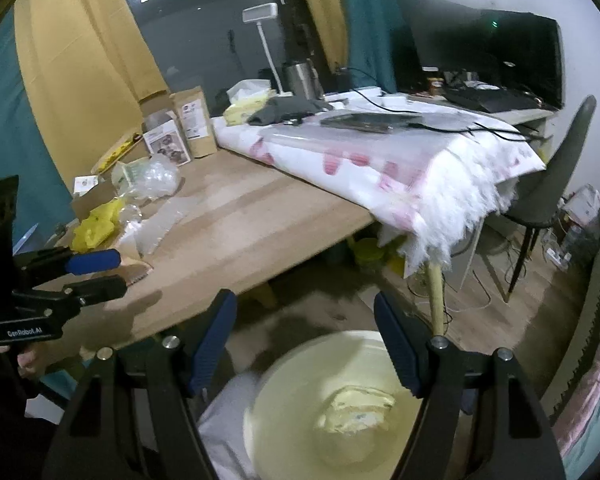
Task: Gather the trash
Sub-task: 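Grasp the brown paper wrapper with the left gripper on the table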
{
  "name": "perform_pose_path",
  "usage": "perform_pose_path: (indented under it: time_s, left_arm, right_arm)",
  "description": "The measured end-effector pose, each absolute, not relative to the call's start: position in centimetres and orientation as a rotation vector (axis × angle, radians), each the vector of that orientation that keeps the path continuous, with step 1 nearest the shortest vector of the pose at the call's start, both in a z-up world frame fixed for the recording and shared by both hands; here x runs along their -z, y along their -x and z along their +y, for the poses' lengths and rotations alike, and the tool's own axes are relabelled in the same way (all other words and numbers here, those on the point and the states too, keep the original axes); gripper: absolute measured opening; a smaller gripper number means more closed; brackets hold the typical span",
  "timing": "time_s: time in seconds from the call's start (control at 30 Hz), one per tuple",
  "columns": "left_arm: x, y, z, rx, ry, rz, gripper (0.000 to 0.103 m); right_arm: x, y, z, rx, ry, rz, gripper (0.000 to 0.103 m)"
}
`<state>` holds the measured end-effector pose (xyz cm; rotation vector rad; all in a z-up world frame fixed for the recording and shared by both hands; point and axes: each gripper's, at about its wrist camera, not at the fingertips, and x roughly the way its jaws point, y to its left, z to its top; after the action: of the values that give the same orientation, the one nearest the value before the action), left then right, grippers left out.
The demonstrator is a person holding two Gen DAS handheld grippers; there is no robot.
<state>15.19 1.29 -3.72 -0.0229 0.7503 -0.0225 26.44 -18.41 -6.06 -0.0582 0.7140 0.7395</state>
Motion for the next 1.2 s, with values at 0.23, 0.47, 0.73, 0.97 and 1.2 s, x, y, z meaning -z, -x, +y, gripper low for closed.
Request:
perform_pose_path:
  time_s: [0.23, 0.47, 0.73, 0.97, 1.2]
  left_arm:
    - [3.0, -14.0, 5.0, -0.074, 0.038, 0.702, 0.066]
    - [4.3, -14.3, 8.2, -0.123, 0.085, 0.729, 0.069]
    - [6.0, -15.2, 10.5, -0.08, 0.17, 0.781, 0.069]
    - [6.4, -15.4, 11.1, -0.055, 0.183, 0.805, 0.062]
    - [6.1, -14.9, 10.9, -0.01, 0.138, 0.789, 0.023]
  right_arm:
    - [5.0, -26.5, -14.9, -0.78, 0.086, 0.703, 0.069]
    - [3.9, -26.3, -12.0, -0.798, 0.116, 0.692, 0.069]
    - [4.3, -26.6, -9.8, -0.817, 0.113, 0.714, 0.069]
    - [4.0, -27.2, -7.2, -0.846, 0.133, 0.717, 0.069]
    - [4.2, -27.7, -3.4, -0.873, 0.178, 0.736, 0.069]
